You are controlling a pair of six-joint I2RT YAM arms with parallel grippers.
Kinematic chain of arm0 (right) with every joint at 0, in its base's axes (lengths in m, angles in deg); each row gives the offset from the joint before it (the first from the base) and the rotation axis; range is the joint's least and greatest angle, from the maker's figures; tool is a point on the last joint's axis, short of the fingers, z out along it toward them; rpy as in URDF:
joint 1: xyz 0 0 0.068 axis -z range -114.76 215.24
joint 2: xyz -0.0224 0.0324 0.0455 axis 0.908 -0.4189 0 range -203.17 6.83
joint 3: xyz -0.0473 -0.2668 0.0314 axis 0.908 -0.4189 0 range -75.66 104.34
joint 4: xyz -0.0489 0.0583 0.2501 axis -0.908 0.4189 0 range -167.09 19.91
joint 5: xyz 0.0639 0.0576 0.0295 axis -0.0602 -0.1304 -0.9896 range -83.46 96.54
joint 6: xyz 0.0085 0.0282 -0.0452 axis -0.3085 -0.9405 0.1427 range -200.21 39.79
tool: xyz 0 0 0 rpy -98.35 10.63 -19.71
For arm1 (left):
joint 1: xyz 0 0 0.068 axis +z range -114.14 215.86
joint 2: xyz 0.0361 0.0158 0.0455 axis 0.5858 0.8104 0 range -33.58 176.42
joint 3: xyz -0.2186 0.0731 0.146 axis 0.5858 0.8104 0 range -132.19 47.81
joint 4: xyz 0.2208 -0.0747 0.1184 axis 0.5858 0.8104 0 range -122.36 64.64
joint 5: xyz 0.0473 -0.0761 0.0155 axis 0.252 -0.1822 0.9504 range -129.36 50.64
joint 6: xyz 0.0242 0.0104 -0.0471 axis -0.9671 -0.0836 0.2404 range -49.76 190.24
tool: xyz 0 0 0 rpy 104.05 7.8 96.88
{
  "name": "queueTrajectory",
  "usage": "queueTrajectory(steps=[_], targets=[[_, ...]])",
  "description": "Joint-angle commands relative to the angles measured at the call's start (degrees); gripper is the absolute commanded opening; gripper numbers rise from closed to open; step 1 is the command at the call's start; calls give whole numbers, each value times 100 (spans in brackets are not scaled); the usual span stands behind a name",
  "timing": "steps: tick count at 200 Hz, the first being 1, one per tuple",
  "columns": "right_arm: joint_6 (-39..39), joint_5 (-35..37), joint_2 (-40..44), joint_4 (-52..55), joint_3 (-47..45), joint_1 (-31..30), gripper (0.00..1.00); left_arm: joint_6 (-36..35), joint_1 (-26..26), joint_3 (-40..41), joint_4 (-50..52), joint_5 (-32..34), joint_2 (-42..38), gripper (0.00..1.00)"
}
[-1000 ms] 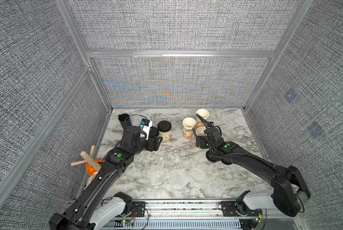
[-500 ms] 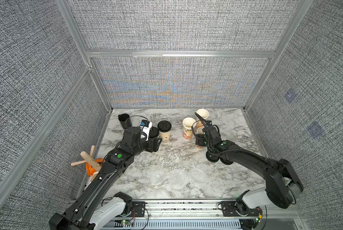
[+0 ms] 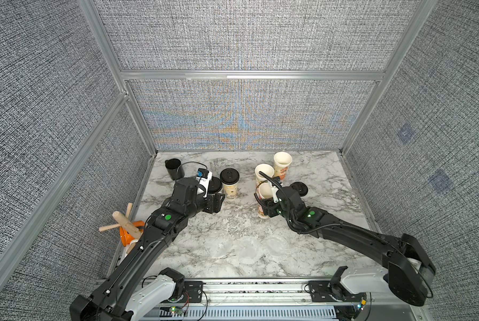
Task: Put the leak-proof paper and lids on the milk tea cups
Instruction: Move the cup to the center of the board.
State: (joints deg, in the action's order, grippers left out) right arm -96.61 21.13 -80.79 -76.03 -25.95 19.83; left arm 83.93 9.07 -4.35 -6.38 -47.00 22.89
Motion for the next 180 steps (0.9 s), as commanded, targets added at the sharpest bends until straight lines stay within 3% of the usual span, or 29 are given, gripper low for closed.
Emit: queueTrajectory(steps=[1,42,68,90,133,180], targets=[[98,183,-445,-482,251,-136,78,20,3,30,-11,33,47,80],[110,290,-1060,-467,617,-483,82,296,6,-183,660,446,93,79],[70,381,-1017,-357,669,-590,92,721,6,-397,1504,675,27,78],[6,483,-864,-241,663,-601,98,1060,5,-418,2096,429,-110,78],[82,369,-327,57,767,-618,98,1937,3,-441,3504,-58,5,70],[202,-125,771,502,854,-626,97,2380,-34,471,3064,-953,744,57]])
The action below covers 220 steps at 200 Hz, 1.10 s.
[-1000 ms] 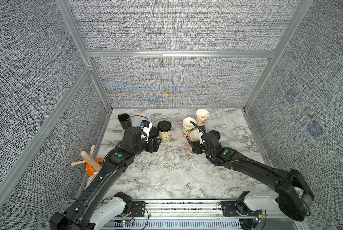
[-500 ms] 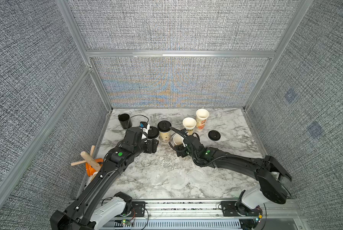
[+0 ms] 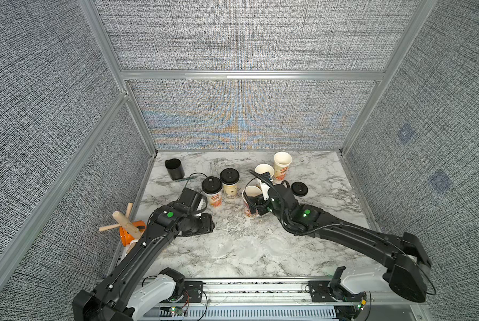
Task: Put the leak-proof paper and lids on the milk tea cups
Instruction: Move the cup to the center of the board, then pick up the leak-proof paper from the center of the board.
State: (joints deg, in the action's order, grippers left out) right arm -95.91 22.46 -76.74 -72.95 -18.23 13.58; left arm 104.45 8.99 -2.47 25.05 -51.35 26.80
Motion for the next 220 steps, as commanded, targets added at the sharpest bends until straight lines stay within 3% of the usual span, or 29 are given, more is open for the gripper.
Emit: queueTrajectory(steps=[1,32,66,99,162,220], targets=[[135,-262,394,202,84,-2,97,329,-23,296,-97,-525,374,57],[181,-309,984,230,-61,-2,94,553,-148,637,-808,-131,965,47],[241,-323,1288,195,-258,55,93,752,-456,1022,-1539,729,1145,46],[287,-371,1265,243,-285,102,93,745,-916,1328,-2172,663,978,45],[201,-406,1210,192,-367,155,93,85,-2328,1243,-1647,1276,663,47],[132,-422,1238,236,-364,155,93,102,-3480,679,-1501,2125,1821,56]])
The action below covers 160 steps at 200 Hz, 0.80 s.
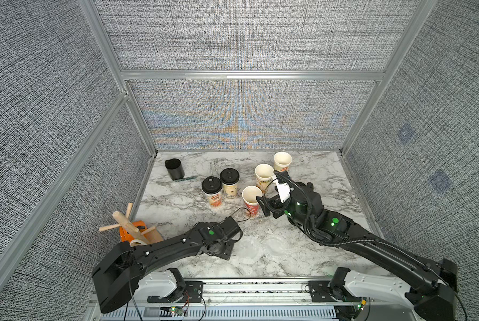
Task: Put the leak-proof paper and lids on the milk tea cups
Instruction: Pick up the leak-proof paper from the center of the board.
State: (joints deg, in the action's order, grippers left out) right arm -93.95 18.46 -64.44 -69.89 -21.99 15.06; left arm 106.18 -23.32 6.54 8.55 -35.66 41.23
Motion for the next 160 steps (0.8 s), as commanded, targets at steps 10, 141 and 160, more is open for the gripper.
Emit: queueTrajectory(steps=[10,141,160], targets=[[-74,-23,7,-72,20,7,93,-70,-325,-310,155,658,585,57],[-120,47,86,-40,-5,7,93,580,-709,-823,621,1464,1928,26],[-134,47,98,-48,-6,7,92,608,-718,-821,651,1531,1934,18]])
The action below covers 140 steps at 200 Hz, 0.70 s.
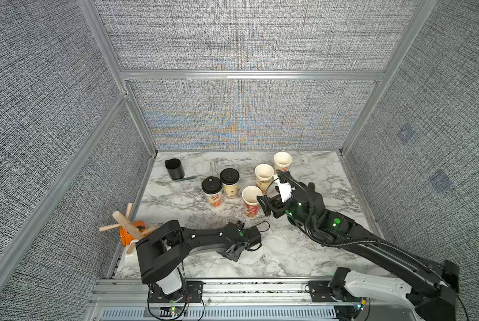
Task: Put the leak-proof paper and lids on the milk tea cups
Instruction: Pick up the leak-proof paper from the center of the board.
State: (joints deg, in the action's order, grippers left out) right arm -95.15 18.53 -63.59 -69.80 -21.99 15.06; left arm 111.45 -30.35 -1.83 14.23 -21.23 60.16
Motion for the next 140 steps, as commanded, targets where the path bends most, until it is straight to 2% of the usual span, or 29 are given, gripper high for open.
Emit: queueTrajectory(steps=[1,25,51,78,104,140], targets=[[-16,40,16,-59,-6,7,92,85,-14,17,81,96,40,17],[-33,40,44,-61,-21,7,92,213,-14,-47,290,294,24,0],[-37,72,109,-68,-39,7,92,364,-19,-226,632,477,-133,0],[-26,216,164,-38,-17,7,92,366,-80,-776,1126,408,-503,0],[-119,479,175,159,88,173,91,183,-155,-1786,1622,156,-993,0],[-480,612,457,470,196,767,90,-282,-158,-3201,2083,-247,-1562,0]])
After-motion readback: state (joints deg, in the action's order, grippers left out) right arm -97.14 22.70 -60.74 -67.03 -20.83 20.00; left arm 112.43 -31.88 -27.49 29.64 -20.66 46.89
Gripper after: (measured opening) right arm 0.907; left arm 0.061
